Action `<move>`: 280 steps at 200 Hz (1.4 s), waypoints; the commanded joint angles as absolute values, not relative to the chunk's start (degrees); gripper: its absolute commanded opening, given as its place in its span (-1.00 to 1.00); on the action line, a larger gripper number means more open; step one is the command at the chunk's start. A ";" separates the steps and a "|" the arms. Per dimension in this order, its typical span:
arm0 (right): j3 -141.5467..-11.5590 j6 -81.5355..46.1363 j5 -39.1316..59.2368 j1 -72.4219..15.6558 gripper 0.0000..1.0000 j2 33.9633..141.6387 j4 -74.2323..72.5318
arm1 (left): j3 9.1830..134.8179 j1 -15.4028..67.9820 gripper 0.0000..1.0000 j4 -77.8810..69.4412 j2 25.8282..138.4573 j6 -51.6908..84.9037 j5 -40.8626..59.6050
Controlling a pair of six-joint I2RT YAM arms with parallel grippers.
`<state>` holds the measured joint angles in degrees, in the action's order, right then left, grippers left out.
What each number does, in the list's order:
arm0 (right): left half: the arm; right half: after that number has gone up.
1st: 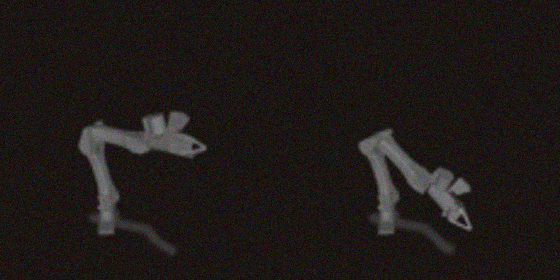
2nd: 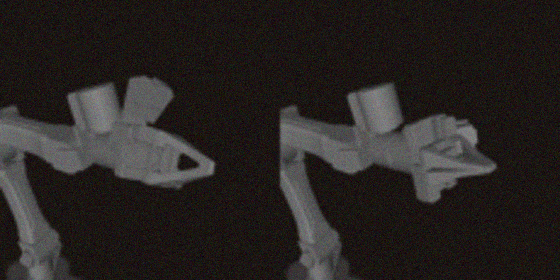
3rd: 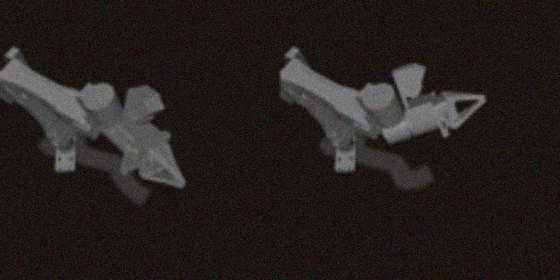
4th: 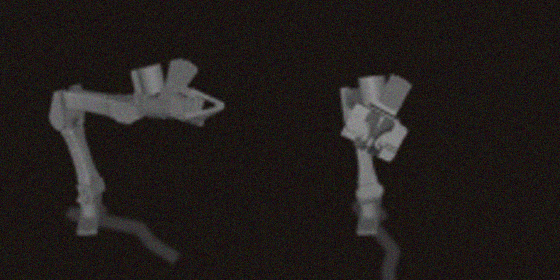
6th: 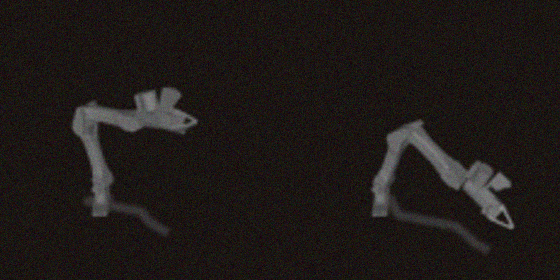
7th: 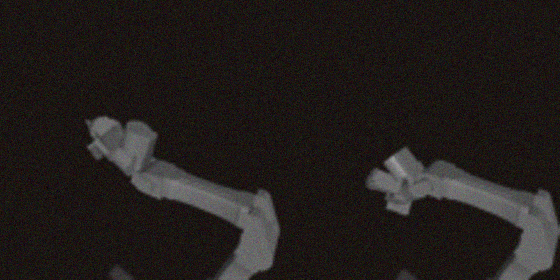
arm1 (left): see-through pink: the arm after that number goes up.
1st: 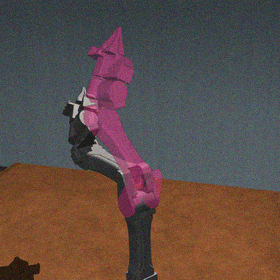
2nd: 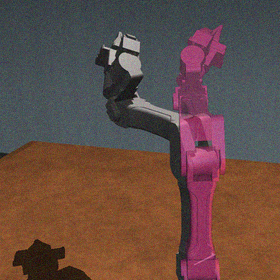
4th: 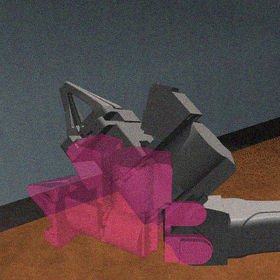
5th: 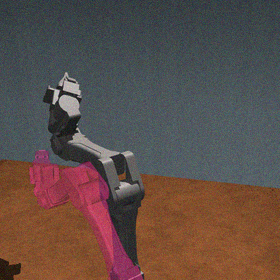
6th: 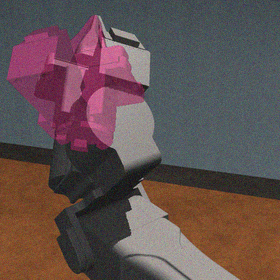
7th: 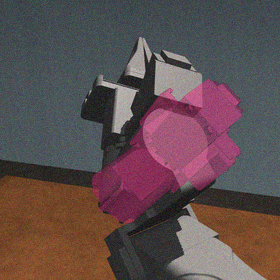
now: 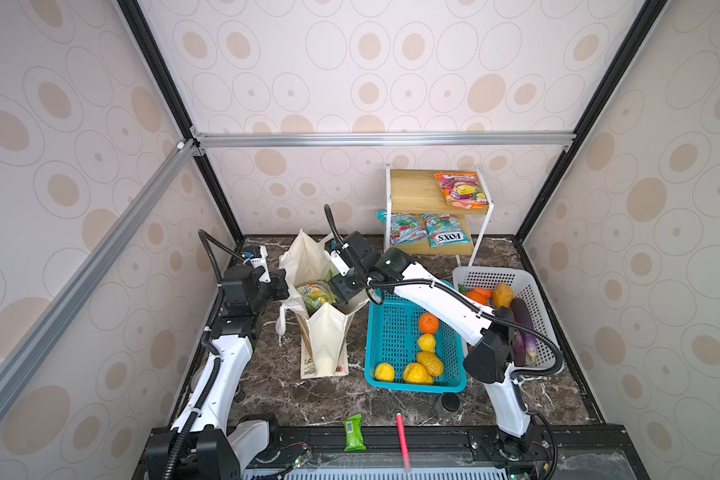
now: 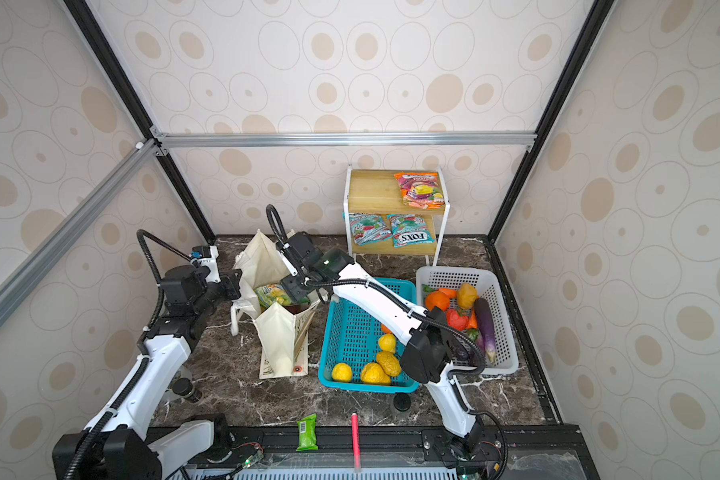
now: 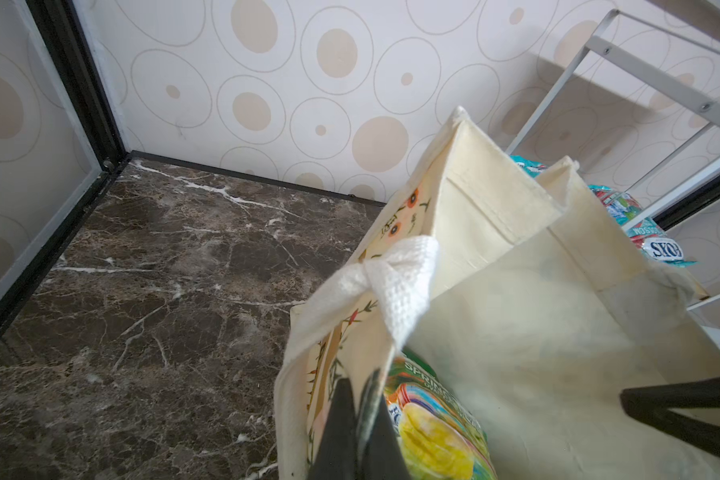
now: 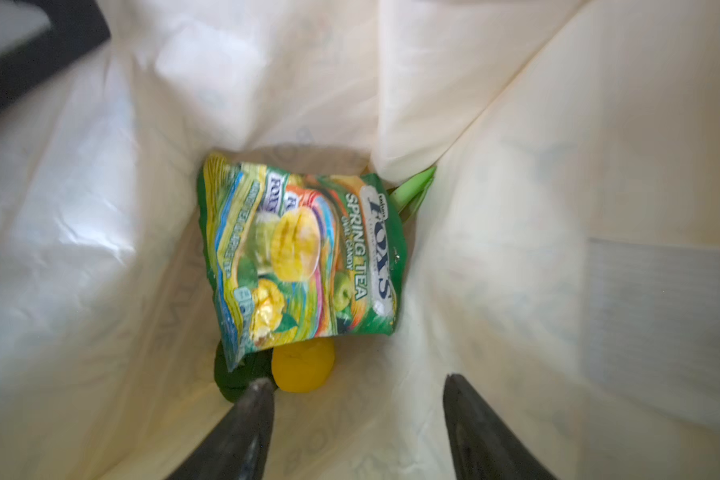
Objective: Place the food into the grocery bag and tie it
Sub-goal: 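Lower the green candy bag into the tote bag and open the right gripper, then raise the right gripper out of the bag and move it to the shelf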
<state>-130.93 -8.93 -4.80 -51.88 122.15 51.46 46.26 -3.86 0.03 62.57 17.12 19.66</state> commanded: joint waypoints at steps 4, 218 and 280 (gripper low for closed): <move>-134.37 -13.72 -6.72 -51.79 0.46 118.69 56.59 | 46.23 -3.63 -1.00 1.23 62.67 16.71 21.01; -121.14 -23.73 -21.15 -48.87 -1.00 107.73 55.57 | 61.35 -3.33 -1.00 12.51 67.02 15.66 11.07; -113.01 -24.59 -26.74 -48.37 -1.00 102.91 54.94 | 60.98 -3.53 -1.00 10.28 69.55 15.18 10.70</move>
